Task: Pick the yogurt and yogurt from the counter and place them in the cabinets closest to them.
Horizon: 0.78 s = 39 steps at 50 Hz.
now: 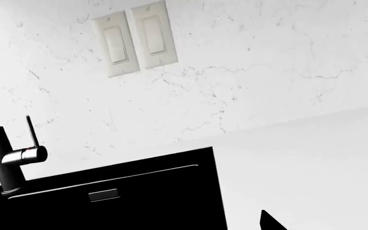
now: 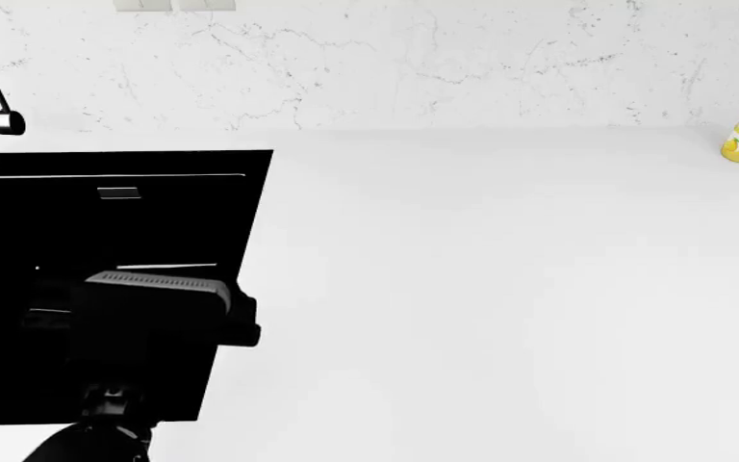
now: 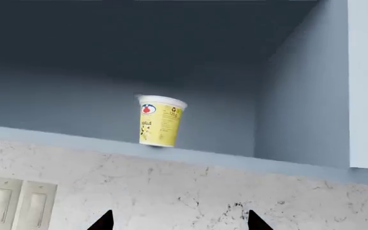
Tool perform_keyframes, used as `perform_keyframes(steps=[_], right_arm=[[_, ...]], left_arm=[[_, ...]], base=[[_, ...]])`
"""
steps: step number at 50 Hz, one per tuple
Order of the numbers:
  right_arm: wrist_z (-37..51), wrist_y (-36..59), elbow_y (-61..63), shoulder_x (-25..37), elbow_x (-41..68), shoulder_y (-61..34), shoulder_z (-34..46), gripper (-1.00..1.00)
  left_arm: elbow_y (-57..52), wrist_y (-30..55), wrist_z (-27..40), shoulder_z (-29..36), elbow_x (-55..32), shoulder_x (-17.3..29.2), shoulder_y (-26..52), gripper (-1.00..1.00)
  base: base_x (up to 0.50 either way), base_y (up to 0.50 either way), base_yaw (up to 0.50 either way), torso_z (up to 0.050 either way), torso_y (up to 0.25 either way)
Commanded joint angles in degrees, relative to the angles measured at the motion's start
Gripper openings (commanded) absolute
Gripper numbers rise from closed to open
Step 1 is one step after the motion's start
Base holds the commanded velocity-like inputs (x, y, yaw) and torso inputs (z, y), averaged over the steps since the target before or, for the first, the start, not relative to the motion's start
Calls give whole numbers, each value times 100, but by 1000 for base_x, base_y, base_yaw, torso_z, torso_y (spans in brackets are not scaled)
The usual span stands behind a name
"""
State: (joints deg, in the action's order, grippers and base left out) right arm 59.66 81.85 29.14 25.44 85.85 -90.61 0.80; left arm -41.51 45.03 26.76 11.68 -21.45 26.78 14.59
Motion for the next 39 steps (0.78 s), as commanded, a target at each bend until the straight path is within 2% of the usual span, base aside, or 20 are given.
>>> perform_keyframes(steps=[1,17,26,31,39], right_arm=[[1492,9,1295,529,1812,1757,-854,100],[-77,45,2298,48,92,3970,-1660,100],[-887,-285,2531,-119,-934,4787,-1498,100],[-1626,-828,2575,-112,-2039,5510,-1095,100],[-2190,-1586,2407,-25,-3203,6365,-497,100]], left_arm=[[-100,201,61,38,-11,38,118,100],[-112,176,81,26,-30,59,88,100],[-40,76,69,53,-15,48,72,100],[-34,78,76,56,-13,61,62,100],[-42,67,86,51,-25,69,46,100]], base=[[0,0,0,0,0],[0,0,0,0,0],[0,0,0,0,0],[0,0,0,0,0],[0,0,0,0,0]])
